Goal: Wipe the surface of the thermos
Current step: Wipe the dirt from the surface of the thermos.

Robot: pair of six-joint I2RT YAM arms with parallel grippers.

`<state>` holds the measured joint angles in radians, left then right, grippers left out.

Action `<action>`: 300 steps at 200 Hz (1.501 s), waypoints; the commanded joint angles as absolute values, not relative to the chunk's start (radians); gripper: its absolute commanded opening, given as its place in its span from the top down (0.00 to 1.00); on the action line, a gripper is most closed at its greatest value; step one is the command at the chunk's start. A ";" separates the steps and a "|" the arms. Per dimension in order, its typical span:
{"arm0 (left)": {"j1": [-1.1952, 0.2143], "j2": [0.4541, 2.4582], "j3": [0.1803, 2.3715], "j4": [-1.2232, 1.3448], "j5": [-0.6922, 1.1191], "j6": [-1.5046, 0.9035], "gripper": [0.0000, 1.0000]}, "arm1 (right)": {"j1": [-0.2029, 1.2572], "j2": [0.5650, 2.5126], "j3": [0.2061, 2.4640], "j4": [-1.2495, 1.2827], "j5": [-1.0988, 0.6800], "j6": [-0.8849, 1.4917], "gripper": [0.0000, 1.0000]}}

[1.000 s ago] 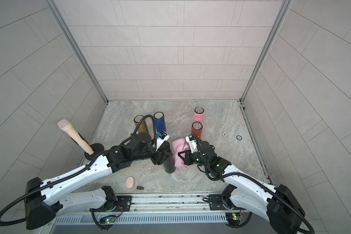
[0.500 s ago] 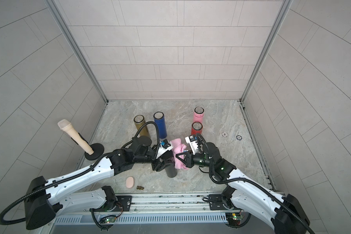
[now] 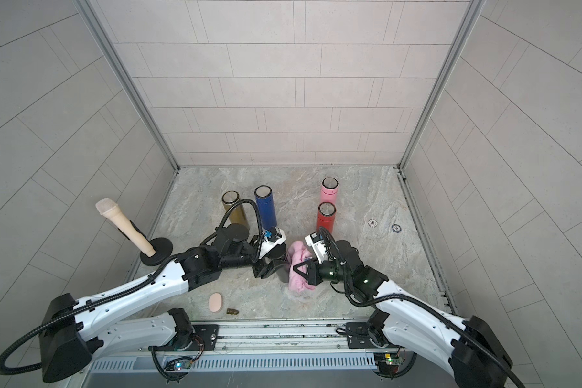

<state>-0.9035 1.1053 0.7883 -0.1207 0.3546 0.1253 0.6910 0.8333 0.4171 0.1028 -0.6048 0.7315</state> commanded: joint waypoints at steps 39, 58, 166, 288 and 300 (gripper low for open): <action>-0.905 1.094 0.805 -0.015 0.190 -0.043 1.00 | 0.698 0.740 0.455 -0.033 -0.510 0.704 1.00; -0.913 1.112 0.876 -0.118 -0.023 -0.224 1.00 | 0.738 0.774 0.382 -0.023 -0.432 0.730 1.00; -1.064 1.173 1.044 -0.321 -0.388 -0.752 1.00 | 1.027 0.936 0.490 0.257 -0.193 0.644 1.00; -1.068 1.195 1.109 -0.303 -0.134 -0.425 1.00 | 1.025 0.849 0.264 0.164 0.000 0.749 1.00; -1.065 1.211 1.141 -0.367 -0.089 -0.330 1.00 | 0.998 0.805 0.252 0.127 0.006 0.752 1.00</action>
<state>-1.0626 1.2201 1.0599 -0.3584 -0.2230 -0.5369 1.0286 0.8768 0.2646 0.1806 -0.0704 0.7101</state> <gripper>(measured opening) 0.692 0.072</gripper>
